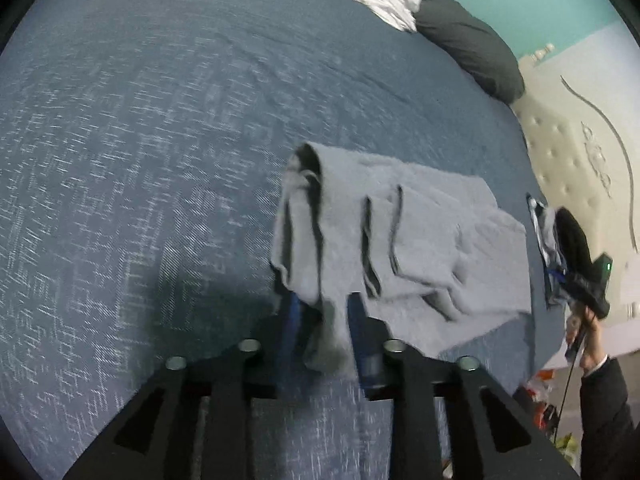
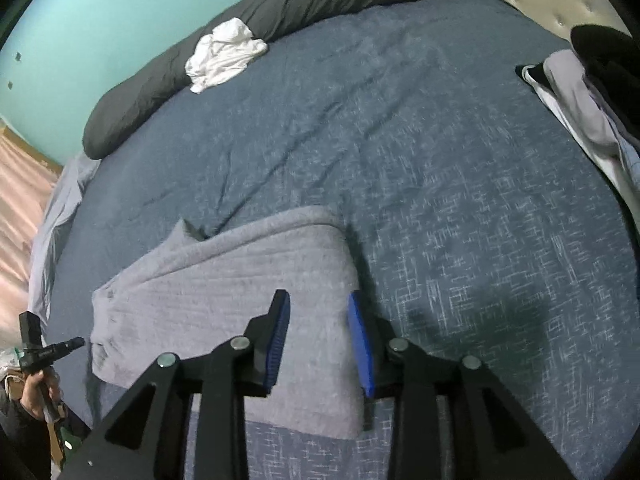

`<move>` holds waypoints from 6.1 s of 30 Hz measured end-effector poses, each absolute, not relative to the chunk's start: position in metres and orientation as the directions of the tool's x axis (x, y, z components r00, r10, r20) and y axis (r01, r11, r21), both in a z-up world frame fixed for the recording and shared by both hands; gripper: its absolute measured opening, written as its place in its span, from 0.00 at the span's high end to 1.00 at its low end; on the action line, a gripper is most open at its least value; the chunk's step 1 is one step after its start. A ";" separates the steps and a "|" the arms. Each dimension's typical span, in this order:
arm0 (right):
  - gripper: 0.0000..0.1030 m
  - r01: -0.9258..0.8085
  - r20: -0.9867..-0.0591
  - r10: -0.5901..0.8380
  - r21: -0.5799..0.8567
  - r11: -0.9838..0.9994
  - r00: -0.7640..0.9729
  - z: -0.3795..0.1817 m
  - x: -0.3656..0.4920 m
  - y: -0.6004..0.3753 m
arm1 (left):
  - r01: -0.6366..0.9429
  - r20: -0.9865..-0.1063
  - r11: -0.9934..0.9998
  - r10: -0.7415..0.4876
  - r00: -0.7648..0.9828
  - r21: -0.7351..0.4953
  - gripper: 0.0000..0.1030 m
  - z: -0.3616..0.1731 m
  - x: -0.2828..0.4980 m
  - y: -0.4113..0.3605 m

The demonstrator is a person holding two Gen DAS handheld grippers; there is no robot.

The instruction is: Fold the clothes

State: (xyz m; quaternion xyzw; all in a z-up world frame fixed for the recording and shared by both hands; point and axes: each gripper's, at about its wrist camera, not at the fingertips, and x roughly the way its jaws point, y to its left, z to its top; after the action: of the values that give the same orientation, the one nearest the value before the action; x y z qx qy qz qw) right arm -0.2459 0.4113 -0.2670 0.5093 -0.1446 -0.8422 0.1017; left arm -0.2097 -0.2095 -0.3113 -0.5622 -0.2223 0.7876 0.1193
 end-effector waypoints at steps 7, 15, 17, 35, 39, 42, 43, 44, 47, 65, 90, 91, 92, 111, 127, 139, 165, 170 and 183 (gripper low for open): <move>0.69 0.116 -0.830 -0.354 0.338 -0.934 -0.431 -0.262 -0.242 0.374 | 0.075 -0.831 -0.853 0.478 -0.283 -0.516 0.68 -0.325 -0.194 -0.203; 0.69 0.180 -0.824 -0.391 0.347 -0.920 -0.410 -0.266 -0.235 0.344 | 0.036 -0.864 -0.890 0.431 -0.259 -0.454 0.64 -0.329 -0.178 -0.192; 0.69 0.179 -0.824 -0.392 0.348 -0.920 -0.410 -0.267 -0.233 0.345 | 0.027 -0.865 -0.895 0.422 -0.271 -0.445 0.64 -0.332 -0.180 -0.193; 0.69 0.146 -0.831 -0.383 0.355 -0.924 -0.403 -0.275 -0.227 0.357 | -0.120 -0.804 -0.887 0.457 -0.380 -0.447 0.98 -0.283 -0.183 -0.204; 0.69 0.145 -0.828 -0.390 0.363 -0.921 -0.404 -0.276 -0.227 0.355 | -0.123 -0.815 -0.901 0.430 -0.389 -0.416 0.98 -0.272 -0.182 -0.213; 0.69 0.150 -0.829 -0.391 0.362 -0.920 -0.399 -0.278 -0.226 0.354 | -0.111 -0.846 -0.915 0.401 -0.351 -0.388 0.98 -0.291 -0.183 -0.217; 0.69 0.152 -0.830 -0.392 0.362 -0.920 -0.397 -0.278 -0.226 0.353 | -0.103 -0.855 -0.919 0.392 -0.339 -0.381 0.98 -0.299 -0.182 -0.218; 0.69 0.154 -0.831 -0.392 0.361 -0.920 -0.395 -0.279 -0.225 0.353 | -0.090 -0.857 -0.919 0.391 -0.335 -0.384 0.98 -0.305 -0.181 -0.220; 0.69 0.155 -0.835 -0.386 0.353 -0.923 -0.392 -0.279 -0.226 0.356 | -0.070 -0.862 -0.916 0.396 -0.317 -0.395 0.98 -0.318 -0.177 -0.223; 0.69 0.133 -0.831 -0.391 0.370 -0.920 -0.397 -0.282 -0.230 0.359 | 0.171 -0.790 -0.780 0.551 -0.269 -0.602 0.48 -0.321 -0.157 -0.239; 0.69 0.127 -0.826 -0.393 0.374 -0.919 -0.404 -0.284 -0.231 0.368 | 0.149 -0.809 -0.825 0.470 -0.353 -0.545 0.93 -0.333 -0.165 -0.227; 0.69 0.126 -0.826 -0.392 0.375 -0.919 -0.404 -0.285 -0.231 0.370 | 0.156 -0.814 -0.826 0.467 -0.346 -0.541 0.93 -0.340 -0.166 -0.227; 0.69 0.123 -0.828 -0.389 0.373 -0.920 -0.404 -0.285 -0.231 0.372 | 0.163 -0.816 -0.826 0.466 -0.342 -0.540 0.93 -0.345 -0.167 -0.228; 0.43 -0.093 -0.865 -0.341 0.399 -0.912 -0.369 -0.332 -0.245 0.432 | 0.143 -0.832 -0.869 0.388 -0.397 -0.474 0.84 -0.303 -0.154 -0.266; 0.43 -0.078 -0.865 -0.356 0.407 -0.910 -0.354 -0.344 -0.241 0.430 | 0.082 -0.788 -0.838 0.468 -0.400 -0.539 0.51 -0.309 -0.199 -0.197; 0.43 -0.074 -0.859 -0.368 0.419 -0.905 -0.356 -0.343 -0.240 0.441 | 0.111 -0.760 -0.798 0.507 -0.408 -0.592 0.52 -0.320 -0.225 -0.184; 0.43 -0.074 -0.843 -0.382 0.439 -0.895 -0.378 -0.328 -0.229 0.449 | -0.027 -0.740 -0.848 0.477 -0.474 -0.529 0.93 -0.255 -0.184 -0.183; 0.43 -0.083 -0.841 -0.393 0.451 -0.888 -0.371 -0.330 -0.225 0.452 | 0.058 -0.778 -0.863 0.420 -0.468 -0.501 0.93 -0.277 -0.186 -0.209; 0.43 -0.061 -0.785 -0.466 0.533 -0.844 -0.409 -0.324 -0.238 0.438 | 0.144 -0.802 -0.863 0.371 -0.469 -0.484 0.71 -0.293 -0.188 -0.225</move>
State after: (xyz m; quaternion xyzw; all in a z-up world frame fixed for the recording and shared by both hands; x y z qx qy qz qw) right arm -0.2379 0.4385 -0.3239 0.5287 -0.2493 -0.8015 0.1262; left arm -0.1883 -0.2251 -0.2928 -0.5108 -0.2522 0.8190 0.0693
